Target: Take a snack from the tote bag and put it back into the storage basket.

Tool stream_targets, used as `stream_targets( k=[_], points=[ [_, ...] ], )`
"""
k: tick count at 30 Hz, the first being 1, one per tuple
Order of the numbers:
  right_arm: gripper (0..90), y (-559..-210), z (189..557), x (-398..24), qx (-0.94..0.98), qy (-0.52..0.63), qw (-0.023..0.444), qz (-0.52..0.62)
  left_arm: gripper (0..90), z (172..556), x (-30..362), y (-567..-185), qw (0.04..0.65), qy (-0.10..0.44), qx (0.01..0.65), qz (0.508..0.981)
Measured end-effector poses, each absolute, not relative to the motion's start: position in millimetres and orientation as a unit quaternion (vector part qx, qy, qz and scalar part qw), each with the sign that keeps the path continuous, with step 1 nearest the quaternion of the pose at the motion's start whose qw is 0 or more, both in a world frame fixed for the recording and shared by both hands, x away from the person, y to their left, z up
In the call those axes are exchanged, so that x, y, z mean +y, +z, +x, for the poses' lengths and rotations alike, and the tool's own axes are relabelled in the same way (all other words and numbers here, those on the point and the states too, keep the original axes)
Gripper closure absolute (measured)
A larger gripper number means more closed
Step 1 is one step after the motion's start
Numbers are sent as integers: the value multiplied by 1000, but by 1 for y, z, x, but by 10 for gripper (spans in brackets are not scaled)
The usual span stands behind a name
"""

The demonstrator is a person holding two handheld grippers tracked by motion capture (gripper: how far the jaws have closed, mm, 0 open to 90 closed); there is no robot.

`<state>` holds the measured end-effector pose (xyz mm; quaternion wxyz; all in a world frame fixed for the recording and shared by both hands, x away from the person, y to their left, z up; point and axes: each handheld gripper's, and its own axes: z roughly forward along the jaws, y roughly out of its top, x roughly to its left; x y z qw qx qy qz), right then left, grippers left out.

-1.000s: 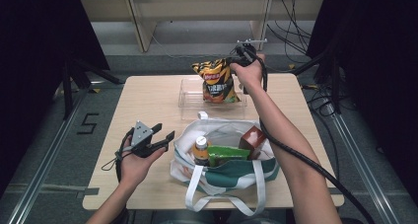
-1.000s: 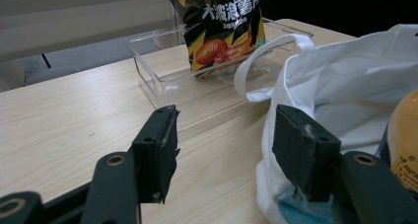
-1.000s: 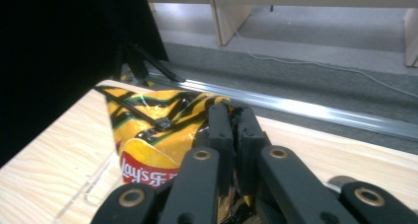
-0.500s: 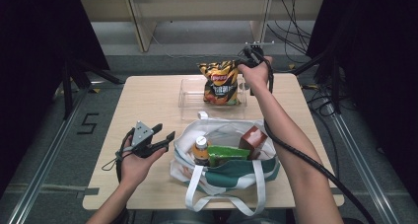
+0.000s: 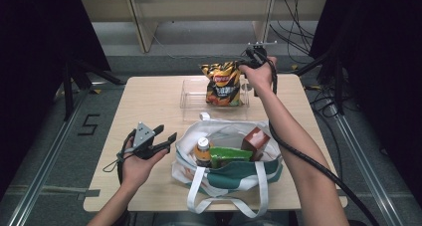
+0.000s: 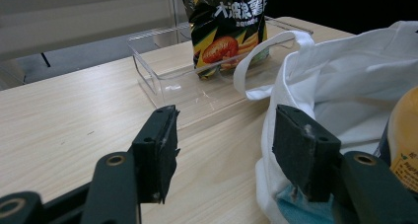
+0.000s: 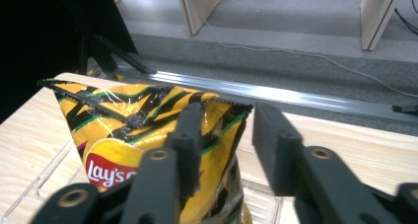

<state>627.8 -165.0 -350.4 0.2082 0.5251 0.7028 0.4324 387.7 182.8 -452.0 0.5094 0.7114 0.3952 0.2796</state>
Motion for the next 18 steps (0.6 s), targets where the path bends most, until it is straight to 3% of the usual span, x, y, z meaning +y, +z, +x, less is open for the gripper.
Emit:
stream_targets(
  k=[8, 18],
  points=[
    [495, -344, 617, -167, 703, 436, 210, 521, 423, 388, 184, -452, 511, 281, 398, 708],
    [482, -336, 595, -177, 704, 450, 212, 507, 423, 388, 185, -454, 508, 281, 402, 708]
  ],
)
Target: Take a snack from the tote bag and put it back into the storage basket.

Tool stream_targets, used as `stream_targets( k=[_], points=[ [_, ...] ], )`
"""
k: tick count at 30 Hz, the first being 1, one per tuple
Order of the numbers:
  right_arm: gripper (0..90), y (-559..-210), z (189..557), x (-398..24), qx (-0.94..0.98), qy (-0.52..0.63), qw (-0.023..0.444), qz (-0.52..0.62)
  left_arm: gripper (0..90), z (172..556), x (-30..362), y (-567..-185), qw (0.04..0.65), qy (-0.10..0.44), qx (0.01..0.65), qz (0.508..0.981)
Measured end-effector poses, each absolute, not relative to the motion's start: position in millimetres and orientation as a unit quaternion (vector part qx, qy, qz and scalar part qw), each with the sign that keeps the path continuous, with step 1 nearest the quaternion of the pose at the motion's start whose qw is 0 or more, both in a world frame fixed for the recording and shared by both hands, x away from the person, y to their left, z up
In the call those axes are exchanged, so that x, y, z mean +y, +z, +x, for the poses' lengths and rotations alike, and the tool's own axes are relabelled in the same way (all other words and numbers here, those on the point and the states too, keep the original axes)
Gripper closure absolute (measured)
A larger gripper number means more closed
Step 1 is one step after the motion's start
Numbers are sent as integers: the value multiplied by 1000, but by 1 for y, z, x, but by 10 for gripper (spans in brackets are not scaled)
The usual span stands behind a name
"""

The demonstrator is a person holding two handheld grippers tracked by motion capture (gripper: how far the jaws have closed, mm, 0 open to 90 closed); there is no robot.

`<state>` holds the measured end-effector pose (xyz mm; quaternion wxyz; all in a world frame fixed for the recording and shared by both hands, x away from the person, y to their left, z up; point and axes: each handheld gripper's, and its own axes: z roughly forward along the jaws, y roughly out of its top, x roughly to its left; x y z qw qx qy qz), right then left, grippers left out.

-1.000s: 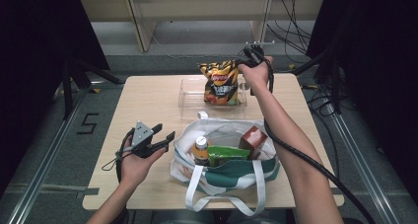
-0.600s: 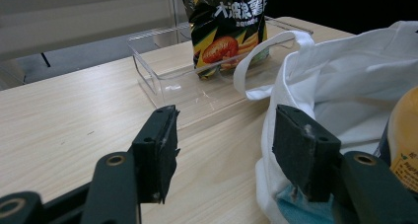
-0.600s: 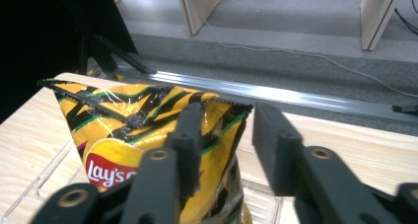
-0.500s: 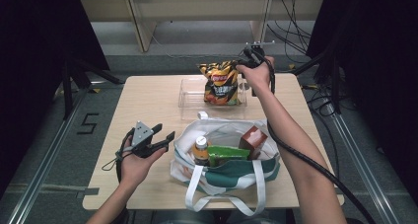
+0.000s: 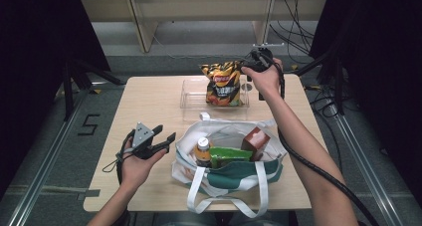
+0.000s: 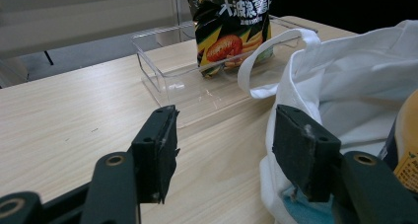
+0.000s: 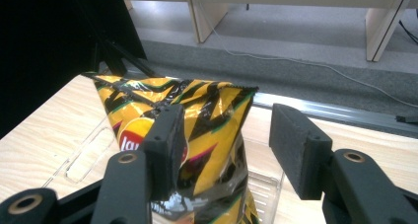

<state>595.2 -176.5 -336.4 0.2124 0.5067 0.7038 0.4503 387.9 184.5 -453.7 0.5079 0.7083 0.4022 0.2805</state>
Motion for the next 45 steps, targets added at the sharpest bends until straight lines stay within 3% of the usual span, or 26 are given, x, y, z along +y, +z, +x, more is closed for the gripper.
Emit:
stream_targets(
  k=[45],
  points=[
    [466, -341, 479, -225, 721, 493, 158, 461, 422, 386, 184, -454, 506, 281, 402, 710]
  ],
)
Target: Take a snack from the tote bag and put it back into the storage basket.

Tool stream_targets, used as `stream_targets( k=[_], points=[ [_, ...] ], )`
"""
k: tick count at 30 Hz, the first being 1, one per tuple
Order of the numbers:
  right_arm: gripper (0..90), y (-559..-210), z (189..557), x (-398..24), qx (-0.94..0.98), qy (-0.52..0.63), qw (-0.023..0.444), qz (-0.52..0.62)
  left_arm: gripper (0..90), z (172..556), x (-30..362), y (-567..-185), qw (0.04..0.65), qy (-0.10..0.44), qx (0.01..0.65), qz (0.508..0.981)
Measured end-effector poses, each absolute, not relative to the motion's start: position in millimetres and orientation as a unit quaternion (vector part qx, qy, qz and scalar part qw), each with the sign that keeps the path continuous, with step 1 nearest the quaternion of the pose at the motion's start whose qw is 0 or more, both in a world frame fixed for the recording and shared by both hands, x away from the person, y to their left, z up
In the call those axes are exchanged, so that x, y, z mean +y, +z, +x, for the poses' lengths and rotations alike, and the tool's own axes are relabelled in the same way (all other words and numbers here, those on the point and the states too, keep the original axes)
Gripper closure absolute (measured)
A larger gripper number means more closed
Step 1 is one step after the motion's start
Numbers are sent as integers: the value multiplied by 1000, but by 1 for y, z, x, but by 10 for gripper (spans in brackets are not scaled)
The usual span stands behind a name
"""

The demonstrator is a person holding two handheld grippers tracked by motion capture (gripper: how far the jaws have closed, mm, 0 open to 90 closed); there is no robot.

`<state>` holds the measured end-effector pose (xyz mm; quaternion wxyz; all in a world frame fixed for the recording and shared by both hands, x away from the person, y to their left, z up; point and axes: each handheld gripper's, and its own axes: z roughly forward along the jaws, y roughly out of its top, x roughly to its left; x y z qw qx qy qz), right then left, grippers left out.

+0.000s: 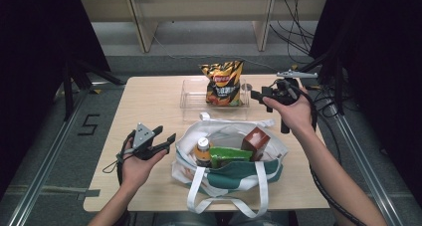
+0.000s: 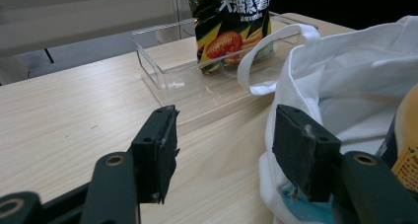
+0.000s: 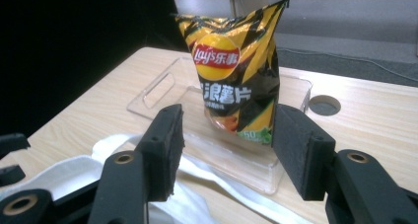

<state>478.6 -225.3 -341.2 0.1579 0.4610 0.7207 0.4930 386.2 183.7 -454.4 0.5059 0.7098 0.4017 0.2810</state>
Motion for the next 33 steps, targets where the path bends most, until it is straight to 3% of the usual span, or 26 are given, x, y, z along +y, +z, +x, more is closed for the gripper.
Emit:
stream_targets(
  k=[33],
  points=[
    [406, -353, 409, -229, 729, 512, 140, 432, 421, 386, 183, -455, 502, 281, 403, 712]
  ],
)
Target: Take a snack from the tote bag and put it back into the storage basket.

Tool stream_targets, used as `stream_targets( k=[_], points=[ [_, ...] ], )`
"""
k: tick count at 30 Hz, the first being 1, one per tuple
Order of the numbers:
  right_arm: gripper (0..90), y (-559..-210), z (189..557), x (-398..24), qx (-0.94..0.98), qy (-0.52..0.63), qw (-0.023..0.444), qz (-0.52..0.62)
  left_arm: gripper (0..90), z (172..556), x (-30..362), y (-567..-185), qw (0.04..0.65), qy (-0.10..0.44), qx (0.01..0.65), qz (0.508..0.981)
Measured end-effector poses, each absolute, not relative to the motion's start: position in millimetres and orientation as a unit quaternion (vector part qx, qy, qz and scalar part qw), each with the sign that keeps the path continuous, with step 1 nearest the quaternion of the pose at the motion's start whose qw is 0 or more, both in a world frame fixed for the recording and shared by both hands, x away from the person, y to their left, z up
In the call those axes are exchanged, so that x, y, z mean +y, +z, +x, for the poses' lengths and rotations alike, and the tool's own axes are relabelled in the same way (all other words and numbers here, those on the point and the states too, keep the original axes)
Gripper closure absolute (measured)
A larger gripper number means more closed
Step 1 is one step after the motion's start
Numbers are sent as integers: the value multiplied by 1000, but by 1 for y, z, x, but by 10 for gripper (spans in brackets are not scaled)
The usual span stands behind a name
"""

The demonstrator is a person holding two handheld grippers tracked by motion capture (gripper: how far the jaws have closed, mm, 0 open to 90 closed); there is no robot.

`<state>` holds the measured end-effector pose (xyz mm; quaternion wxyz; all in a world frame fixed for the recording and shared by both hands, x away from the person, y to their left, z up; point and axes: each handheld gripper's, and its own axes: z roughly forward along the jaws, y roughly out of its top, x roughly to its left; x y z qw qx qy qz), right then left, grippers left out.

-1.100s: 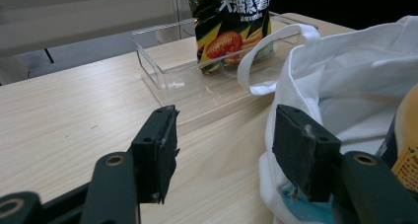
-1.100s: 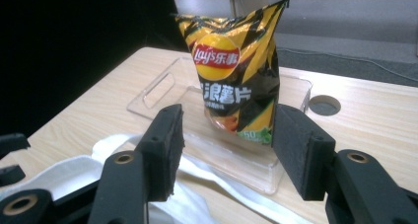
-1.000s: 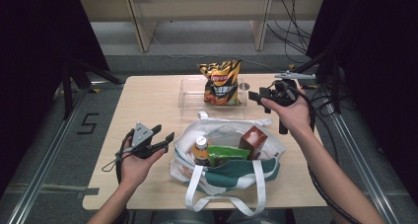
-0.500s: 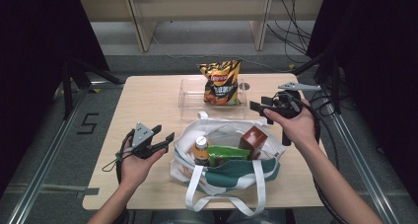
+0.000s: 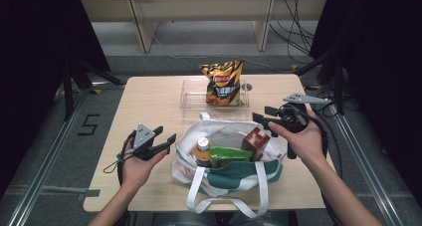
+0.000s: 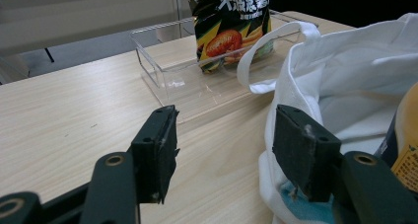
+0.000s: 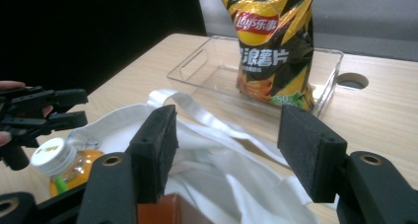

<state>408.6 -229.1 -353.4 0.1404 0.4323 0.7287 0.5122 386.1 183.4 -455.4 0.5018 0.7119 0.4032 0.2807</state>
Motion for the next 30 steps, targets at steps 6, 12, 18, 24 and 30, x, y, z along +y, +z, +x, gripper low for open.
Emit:
stream_targets(
  k=[6, 12, 18, 24, 30],
  points=[
    [400, -355, 397, -225, 726, 519, 136, 430, 421, 386, 183, -455, 501, 281, 404, 712],
    [389, -356, 388, -223, 727, 525, 139, 420, 421, 385, 184, -455, 501, 282, 402, 713],
    [375, -354, 382, -223, 733, 527, 144, 406, 421, 385, 185, -455, 503, 281, 405, 710],
    [364, -354, 375, -224, 729, 533, 146, 405, 421, 386, 184, -456, 505, 281, 403, 710],
    [352, -356, 367, -224, 732, 530, 144, 403, 421, 386, 185, -456, 504, 280, 404, 710]
  ],
)
